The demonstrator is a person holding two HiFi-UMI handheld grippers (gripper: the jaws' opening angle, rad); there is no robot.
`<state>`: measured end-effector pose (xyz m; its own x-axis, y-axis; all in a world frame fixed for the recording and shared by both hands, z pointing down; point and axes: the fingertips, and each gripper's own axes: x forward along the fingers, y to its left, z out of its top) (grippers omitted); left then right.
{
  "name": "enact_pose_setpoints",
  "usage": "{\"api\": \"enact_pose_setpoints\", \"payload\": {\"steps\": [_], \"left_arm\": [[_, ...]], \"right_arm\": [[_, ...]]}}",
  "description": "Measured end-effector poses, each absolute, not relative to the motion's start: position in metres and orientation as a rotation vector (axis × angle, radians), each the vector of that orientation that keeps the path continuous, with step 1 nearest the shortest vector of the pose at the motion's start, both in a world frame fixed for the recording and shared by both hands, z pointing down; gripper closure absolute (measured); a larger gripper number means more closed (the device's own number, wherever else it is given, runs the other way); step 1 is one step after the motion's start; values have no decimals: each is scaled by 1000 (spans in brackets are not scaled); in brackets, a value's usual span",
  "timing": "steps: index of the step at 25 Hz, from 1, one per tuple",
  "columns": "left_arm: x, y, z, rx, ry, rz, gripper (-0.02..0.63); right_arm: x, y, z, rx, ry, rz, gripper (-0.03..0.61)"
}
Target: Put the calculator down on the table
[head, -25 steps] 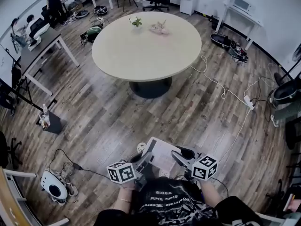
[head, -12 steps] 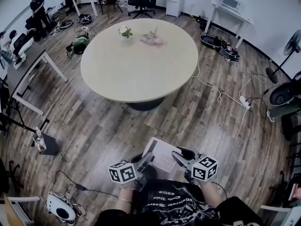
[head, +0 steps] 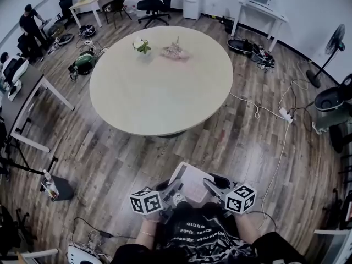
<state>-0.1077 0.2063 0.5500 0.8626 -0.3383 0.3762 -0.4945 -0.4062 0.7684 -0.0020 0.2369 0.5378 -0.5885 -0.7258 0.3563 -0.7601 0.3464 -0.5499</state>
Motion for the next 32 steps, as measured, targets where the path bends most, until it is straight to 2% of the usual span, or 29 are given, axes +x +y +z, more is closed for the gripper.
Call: {"api": "enact_pose_setpoints", "payload": {"steps": [15, 23, 32], "left_arm": [[-125, 148, 546, 2033, -682, 183, 508], [-122, 58, 543, 1973, -836, 107, 508], [-73, -65, 540, 1914, -971, 59, 508]], "right_arm": [[-17, 172, 538, 1311, -2581, 1088, 436], [-13, 64, 535, 1071, -2640, 1054, 436], [36, -73, 535, 885, -2650, 1041, 434]]}}
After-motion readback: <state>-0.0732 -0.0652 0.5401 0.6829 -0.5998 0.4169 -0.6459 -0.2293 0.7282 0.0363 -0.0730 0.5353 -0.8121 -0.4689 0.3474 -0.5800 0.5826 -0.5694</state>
